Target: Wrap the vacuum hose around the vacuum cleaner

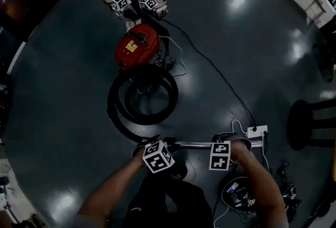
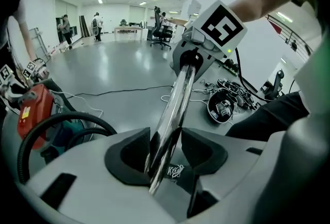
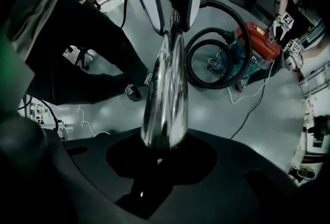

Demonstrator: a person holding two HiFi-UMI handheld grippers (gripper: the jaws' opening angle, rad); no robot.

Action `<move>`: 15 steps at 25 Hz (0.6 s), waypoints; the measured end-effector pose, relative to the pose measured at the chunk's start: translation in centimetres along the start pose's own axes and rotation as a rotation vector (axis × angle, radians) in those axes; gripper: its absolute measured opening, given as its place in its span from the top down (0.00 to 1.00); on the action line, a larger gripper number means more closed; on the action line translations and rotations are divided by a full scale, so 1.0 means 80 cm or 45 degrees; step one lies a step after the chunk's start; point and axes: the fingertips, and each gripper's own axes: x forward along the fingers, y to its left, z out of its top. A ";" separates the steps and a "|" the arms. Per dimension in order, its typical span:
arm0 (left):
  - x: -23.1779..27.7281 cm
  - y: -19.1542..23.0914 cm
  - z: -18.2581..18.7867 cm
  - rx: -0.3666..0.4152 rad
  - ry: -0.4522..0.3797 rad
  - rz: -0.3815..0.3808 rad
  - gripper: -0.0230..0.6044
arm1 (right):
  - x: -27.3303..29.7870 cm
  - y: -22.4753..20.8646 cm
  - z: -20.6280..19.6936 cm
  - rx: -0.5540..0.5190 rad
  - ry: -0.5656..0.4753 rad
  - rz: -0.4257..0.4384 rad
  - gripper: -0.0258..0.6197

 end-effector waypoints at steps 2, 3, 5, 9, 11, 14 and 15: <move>0.021 0.018 -0.011 -0.049 -0.021 -0.012 0.65 | 0.027 -0.020 0.001 -0.037 -0.004 0.010 0.80; 0.030 0.027 -0.018 -0.076 -0.030 -0.021 0.65 | 0.040 -0.029 0.002 -0.057 -0.005 0.015 0.80; 0.048 0.047 -0.033 -0.130 -0.050 -0.035 0.65 | 0.069 -0.050 0.008 -0.092 -0.011 0.020 0.80; 0.087 0.092 -0.072 -0.217 -0.073 -0.028 0.65 | 0.137 -0.090 0.022 -0.150 -0.040 -0.003 0.80; 0.113 0.111 -0.098 -0.232 -0.063 -0.006 0.65 | 0.177 -0.107 0.029 -0.180 -0.061 -0.016 0.80; 0.151 0.129 -0.137 -0.227 -0.056 0.035 0.65 | 0.238 -0.121 0.037 -0.214 -0.111 -0.029 0.80; 0.164 0.134 -0.147 -0.223 -0.061 0.048 0.65 | 0.258 -0.125 0.040 -0.222 -0.130 -0.032 0.80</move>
